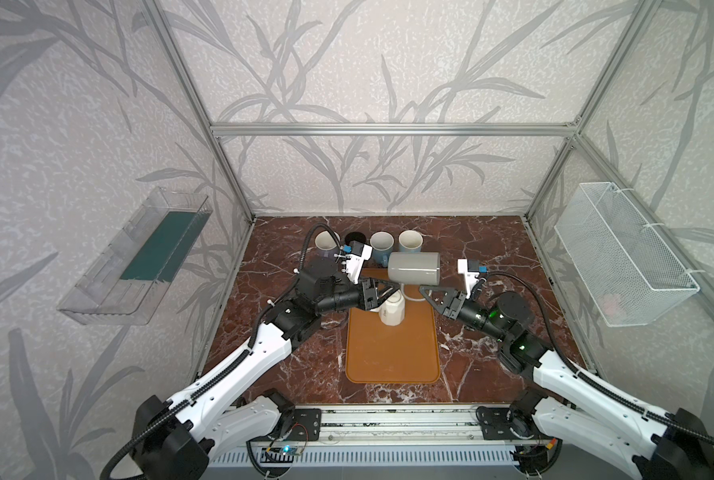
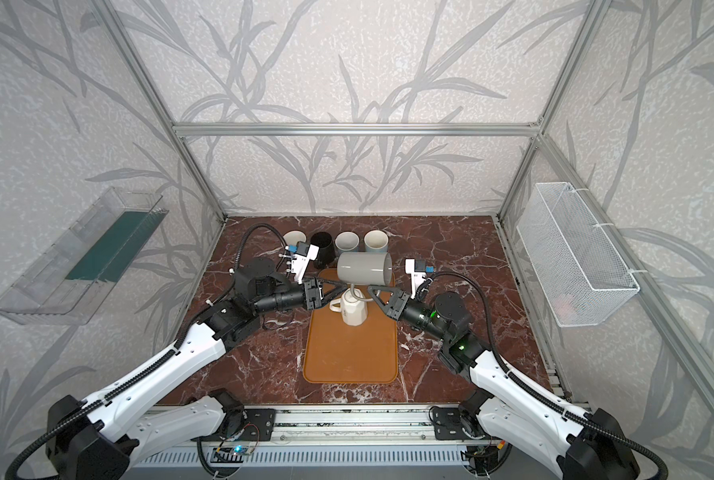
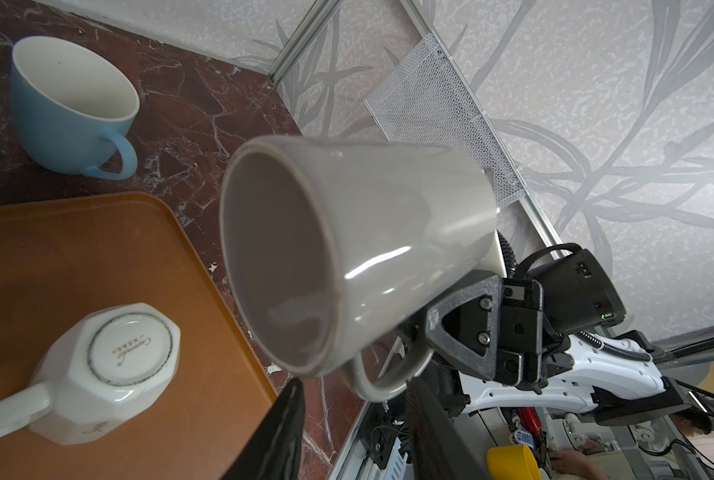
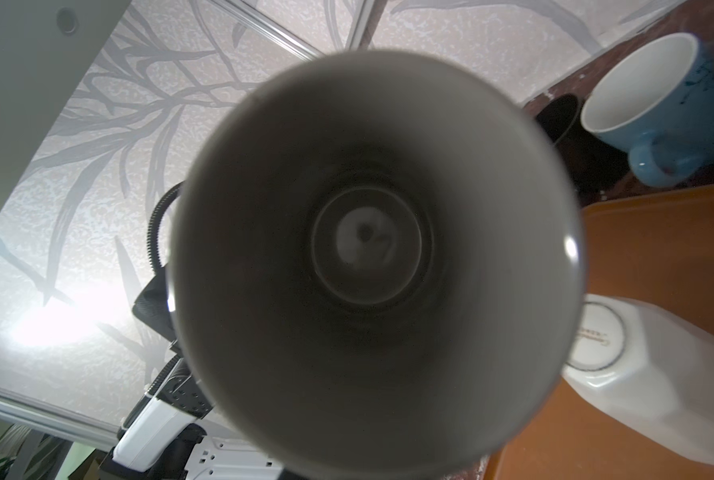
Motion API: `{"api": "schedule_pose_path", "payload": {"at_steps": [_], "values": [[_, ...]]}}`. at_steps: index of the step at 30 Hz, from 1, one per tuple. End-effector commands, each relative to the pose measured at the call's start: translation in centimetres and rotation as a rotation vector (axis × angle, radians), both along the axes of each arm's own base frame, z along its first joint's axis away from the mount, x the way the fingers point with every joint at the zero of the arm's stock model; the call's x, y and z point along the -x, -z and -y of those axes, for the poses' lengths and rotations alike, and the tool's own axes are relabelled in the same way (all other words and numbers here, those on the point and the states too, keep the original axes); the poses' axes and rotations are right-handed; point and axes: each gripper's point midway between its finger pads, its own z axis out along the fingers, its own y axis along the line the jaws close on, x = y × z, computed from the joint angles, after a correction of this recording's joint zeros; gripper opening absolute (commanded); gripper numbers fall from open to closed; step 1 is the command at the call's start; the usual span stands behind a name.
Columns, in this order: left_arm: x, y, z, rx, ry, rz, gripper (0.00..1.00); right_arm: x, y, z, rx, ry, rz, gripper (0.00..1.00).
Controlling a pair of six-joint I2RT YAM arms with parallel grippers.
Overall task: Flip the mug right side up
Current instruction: 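Open the left gripper and draw back while the right gripper carries the grey mug away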
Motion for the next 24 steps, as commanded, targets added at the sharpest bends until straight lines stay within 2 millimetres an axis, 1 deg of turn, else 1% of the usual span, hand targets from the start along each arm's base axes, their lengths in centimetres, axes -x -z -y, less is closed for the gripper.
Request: {"api": "schedule_pose_path", "payload": {"at_steps": [1,5,10,14,20,24], "values": [[-0.3,-1.3,-0.7,-0.001,-0.031,0.077,0.43,0.4,-1.5,0.6,0.012,0.017,0.088,0.00],[0.0,-1.2,-1.2,-0.012,-0.043,0.084,0.43,0.0,-1.3,1.2,0.033,0.048,0.090,0.00],[0.4,-1.0,-1.8,-0.025,-0.061,0.085,0.43,-0.6,-0.4,1.9,0.073,0.083,0.080,0.00],[0.6,-0.7,-2.2,-0.039,-0.075,0.082,0.43,-1.0,0.0,2.8,0.131,0.120,0.087,0.00],[0.8,-0.2,-2.9,-0.065,-0.095,0.078,0.43,-2.0,0.4,4.9,0.221,0.183,0.101,0.00],[0.8,0.6,-3.4,-0.105,-0.114,0.067,0.43,-3.4,1.2,6.3,0.247,0.201,0.082,0.00]]}}
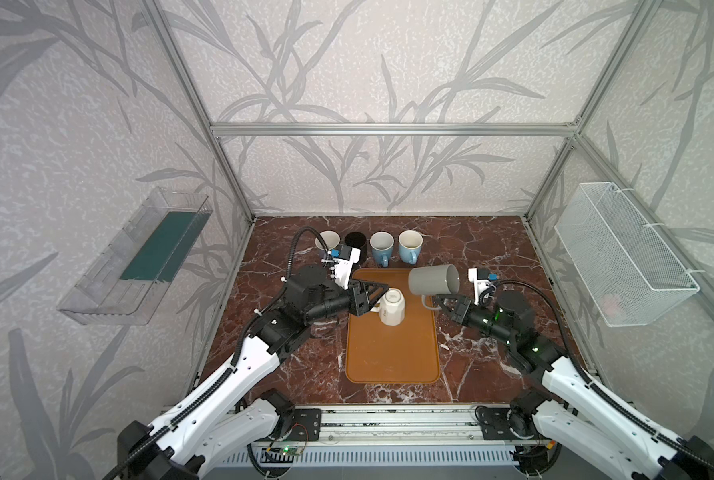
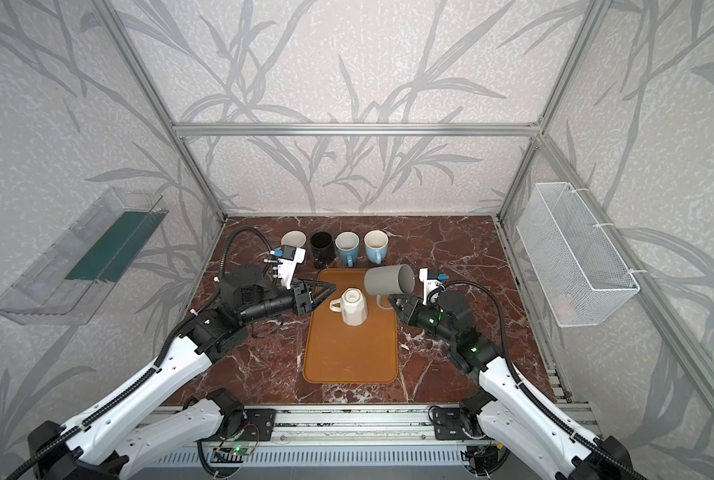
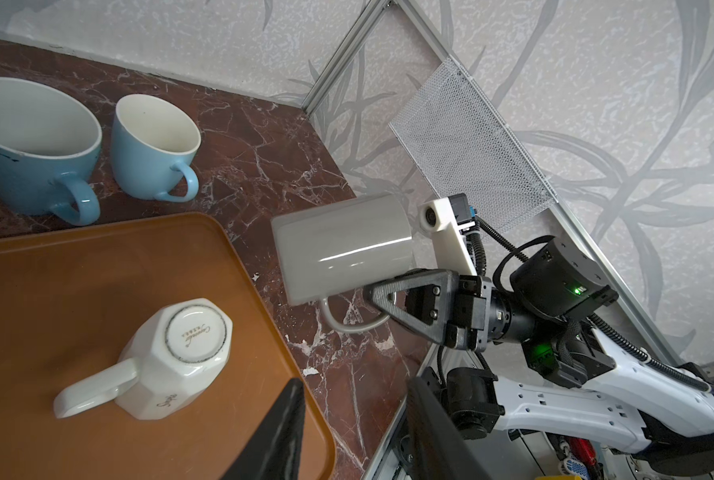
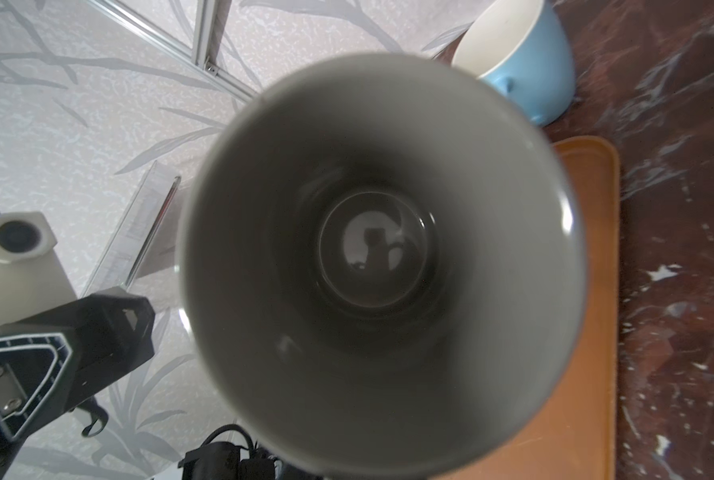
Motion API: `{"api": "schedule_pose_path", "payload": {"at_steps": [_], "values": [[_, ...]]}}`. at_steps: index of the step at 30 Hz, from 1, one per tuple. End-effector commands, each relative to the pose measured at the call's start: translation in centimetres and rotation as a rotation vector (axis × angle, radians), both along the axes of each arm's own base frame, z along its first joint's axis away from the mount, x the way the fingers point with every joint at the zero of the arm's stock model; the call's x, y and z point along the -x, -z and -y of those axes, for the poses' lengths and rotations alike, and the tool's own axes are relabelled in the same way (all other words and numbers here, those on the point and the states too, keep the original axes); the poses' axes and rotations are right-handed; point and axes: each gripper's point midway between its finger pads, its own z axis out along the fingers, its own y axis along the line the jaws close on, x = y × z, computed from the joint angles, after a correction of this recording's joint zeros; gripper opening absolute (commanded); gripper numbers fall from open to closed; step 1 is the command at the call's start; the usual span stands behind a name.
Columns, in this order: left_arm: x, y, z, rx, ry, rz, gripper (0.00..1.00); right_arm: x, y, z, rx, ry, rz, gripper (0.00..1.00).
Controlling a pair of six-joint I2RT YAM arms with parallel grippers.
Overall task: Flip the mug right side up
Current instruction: 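Open the left gripper and draw back while the right gripper carries the grey mug away, then carry the grey mug with the right gripper toward the end of the mug row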
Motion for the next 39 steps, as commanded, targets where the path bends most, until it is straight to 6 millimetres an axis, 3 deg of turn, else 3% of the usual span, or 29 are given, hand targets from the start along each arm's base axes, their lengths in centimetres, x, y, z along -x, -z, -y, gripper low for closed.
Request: {"api": "schedule_pose_path", "payload": {"at_steps": [1,19,39], "values": [[0.0,0.9,-0.9,-0.051,-0.033,0.002,0.43,-1.2,-5.3,0.5,-0.022,-0.013,0.178,0.00],[0.7,2.7,-2.2,-0.094,-0.069,-0.027,0.44,-7.5,-2.9,4.3,0.291,0.032,0.142,0.00],[2.0,2.6,-3.3,-0.102,-0.081,-0.023,0.44,-13.9,0.4,6.6,0.587,0.063,0.016,0.00]]}}
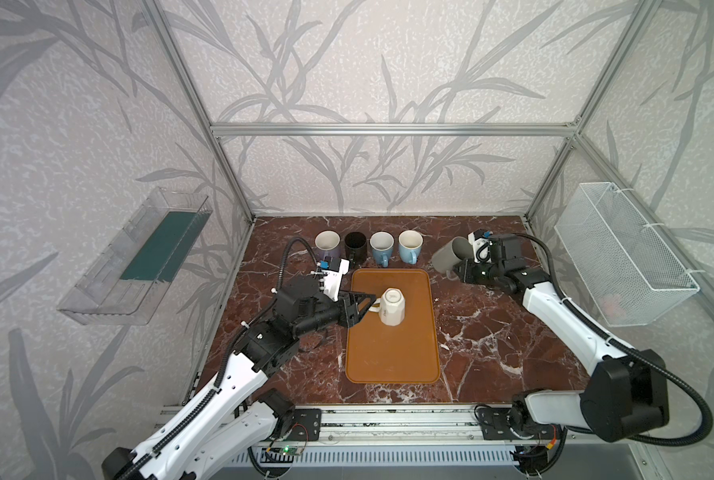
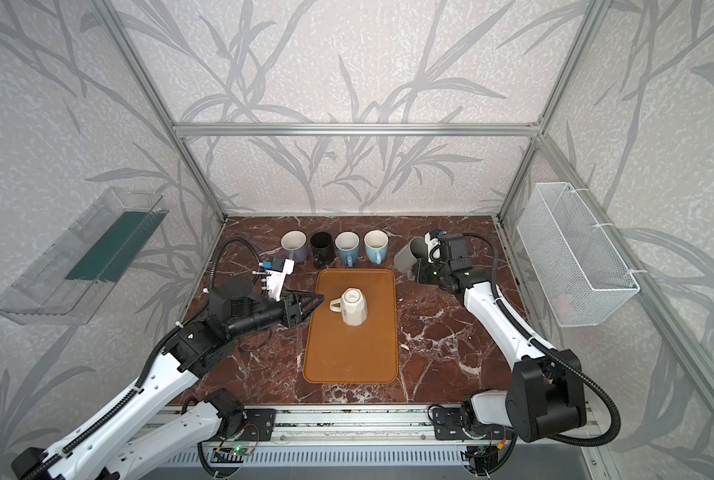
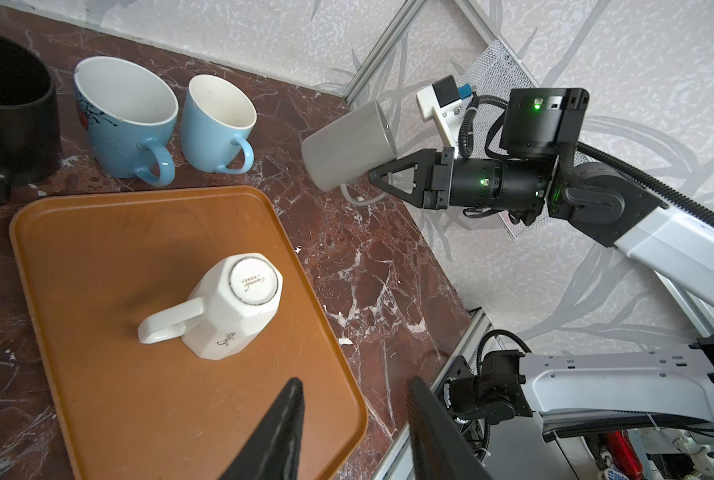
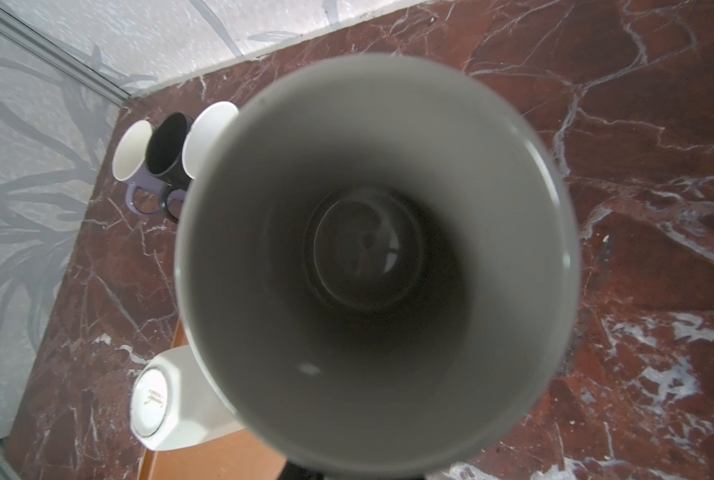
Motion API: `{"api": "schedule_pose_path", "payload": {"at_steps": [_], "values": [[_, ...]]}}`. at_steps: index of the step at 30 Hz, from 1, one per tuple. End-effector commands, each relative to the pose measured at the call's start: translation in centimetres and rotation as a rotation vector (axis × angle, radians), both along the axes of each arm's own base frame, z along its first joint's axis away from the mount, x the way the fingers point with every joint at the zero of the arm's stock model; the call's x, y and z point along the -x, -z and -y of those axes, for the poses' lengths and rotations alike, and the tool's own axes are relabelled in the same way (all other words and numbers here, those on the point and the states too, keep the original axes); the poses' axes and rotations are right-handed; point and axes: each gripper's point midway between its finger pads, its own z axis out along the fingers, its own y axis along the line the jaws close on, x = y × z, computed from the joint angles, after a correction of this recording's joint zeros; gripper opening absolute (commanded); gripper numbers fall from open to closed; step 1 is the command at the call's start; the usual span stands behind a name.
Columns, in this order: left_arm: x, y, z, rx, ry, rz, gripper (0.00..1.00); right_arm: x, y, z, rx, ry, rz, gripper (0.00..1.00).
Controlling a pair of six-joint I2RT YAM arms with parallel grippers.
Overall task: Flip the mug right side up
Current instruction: 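Carry the grey mug with the right gripper toward the end of the mug row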
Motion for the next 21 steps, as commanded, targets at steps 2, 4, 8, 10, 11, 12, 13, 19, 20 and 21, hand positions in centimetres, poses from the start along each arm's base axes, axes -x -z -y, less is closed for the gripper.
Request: {"api": "schedule_pose_path", "payload": {"at_steps": [2,4,8,10,11,12,13,19,20,21], "values": [[0.3,0.8,-0.6,-0.023,-0.013,-0.005,0.44,-2.8,-2.6,0.1,0.039,-0.008,0.110,0.00],[0.3,0.9,-0.7,-0.023,-0.015,-0.008,0.44,-3.5,-2.1,0.2,0.053,0.003,0.100,0.00],[0.6,0.9,-0.8,-0.021,-0.016,-0.013,0.44,-4.8,-1.2,0.5,0.084,0.022,0.087,0.00],[0.7,0.8,-0.9,-0.018,-0.018,-0.016,0.44,-5.4,-1.0,0.5,0.096,0.028,0.084,0.00],[0.8,1.0,-1.0,-0.021,-0.019,-0.019,0.44,-5.8,-0.7,0.6,0.102,0.031,0.079,0.00],[0.8,1.0,-1.1,-0.021,-0.024,-0.022,0.44,-6.1,-0.5,0.6,0.106,0.032,0.074,0.00],[0.9,1.2,-1.2,-0.026,-0.026,-0.025,0.44,-6.3,-0.3,0.5,0.111,0.032,0.067,0.00],[1.3,1.6,-1.7,-0.033,-0.040,-0.035,0.44,-7.7,1.1,0.2,0.146,0.035,0.038,0.00],[1.3,1.6,-1.8,-0.033,-0.043,-0.033,0.44,-7.9,1.3,0.2,0.153,0.037,0.035,0.00],[1.3,1.6,-1.8,-0.033,-0.044,-0.033,0.44,-8.0,1.5,0.1,0.157,0.036,0.031,0.00]]}}
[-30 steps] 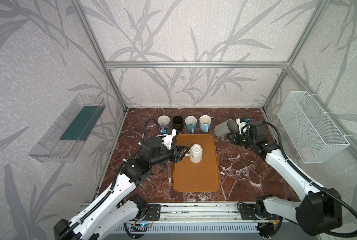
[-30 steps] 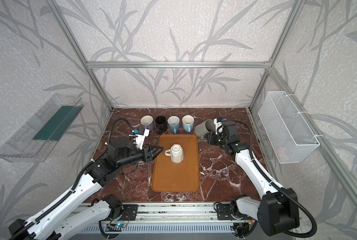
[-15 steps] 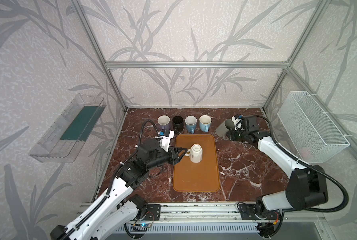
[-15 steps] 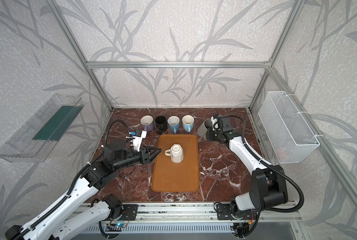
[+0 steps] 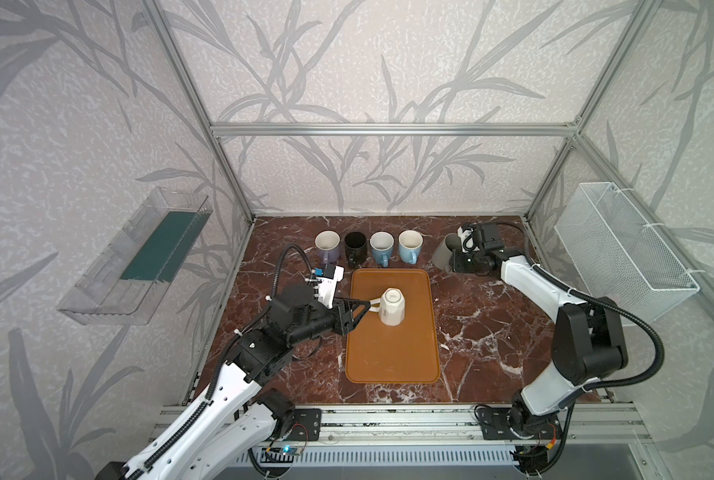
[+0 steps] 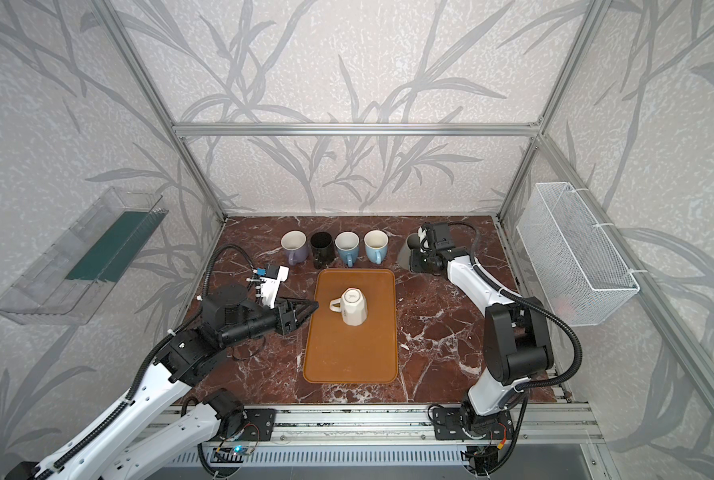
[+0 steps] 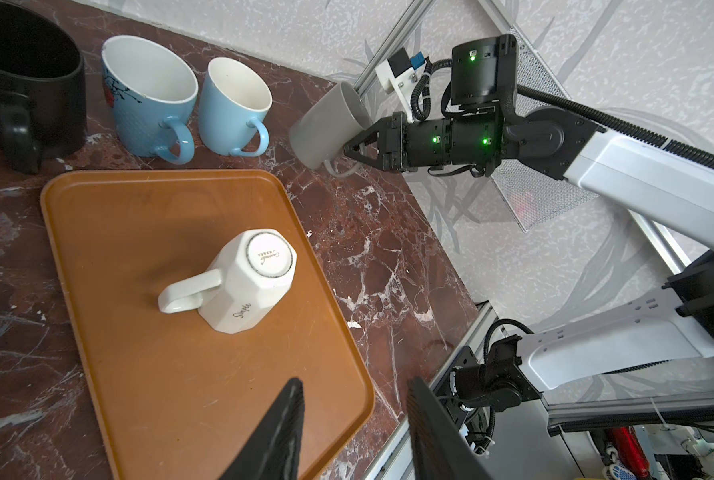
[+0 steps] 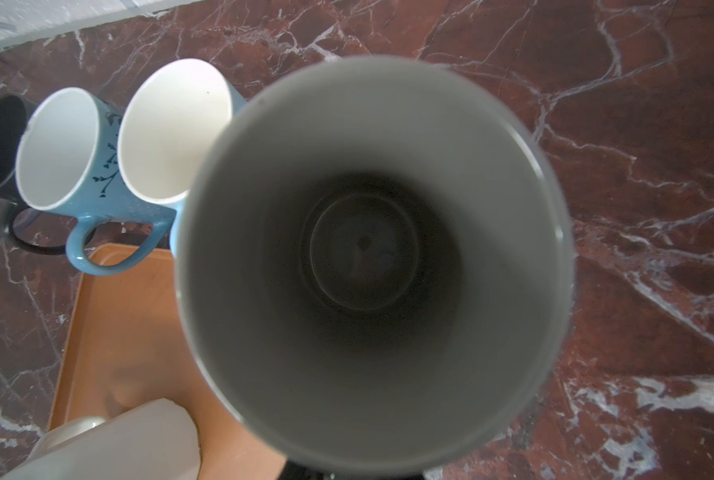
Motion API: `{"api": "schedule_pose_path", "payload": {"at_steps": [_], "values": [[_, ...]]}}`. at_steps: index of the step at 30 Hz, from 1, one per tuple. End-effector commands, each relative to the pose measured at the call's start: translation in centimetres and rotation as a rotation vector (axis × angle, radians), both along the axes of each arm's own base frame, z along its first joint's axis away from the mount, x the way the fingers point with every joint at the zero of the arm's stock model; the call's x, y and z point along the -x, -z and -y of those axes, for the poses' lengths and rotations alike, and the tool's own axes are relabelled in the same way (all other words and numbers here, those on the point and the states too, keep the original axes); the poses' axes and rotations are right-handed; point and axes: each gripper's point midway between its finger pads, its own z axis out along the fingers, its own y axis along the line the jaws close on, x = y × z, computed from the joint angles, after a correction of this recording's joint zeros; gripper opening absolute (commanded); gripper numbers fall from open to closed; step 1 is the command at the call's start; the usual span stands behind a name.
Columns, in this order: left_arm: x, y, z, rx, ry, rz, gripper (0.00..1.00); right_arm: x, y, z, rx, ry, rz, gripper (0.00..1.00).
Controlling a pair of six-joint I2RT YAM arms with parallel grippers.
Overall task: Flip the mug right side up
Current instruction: 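Carry the grey mug with the right gripper toward the end of the mug row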
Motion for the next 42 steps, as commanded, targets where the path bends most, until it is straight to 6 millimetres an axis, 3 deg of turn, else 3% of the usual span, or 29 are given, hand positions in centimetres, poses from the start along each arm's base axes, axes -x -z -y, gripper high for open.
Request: {"api": "schedule_pose_path", "payload": {"at_steps": [1,42], "values": [[0.1,0.4,-0.5,-0.009,-0.022,-0.009,0.44,-2.4,-3.1,-0.4,0.014,-0.003,0.114,0.00],[1.6,0.5,-2.3,-0.039,-0.054,-0.004,0.44,-6.3,0.1,-3.5,0.187,-0.051,0.057,0.00]]}}
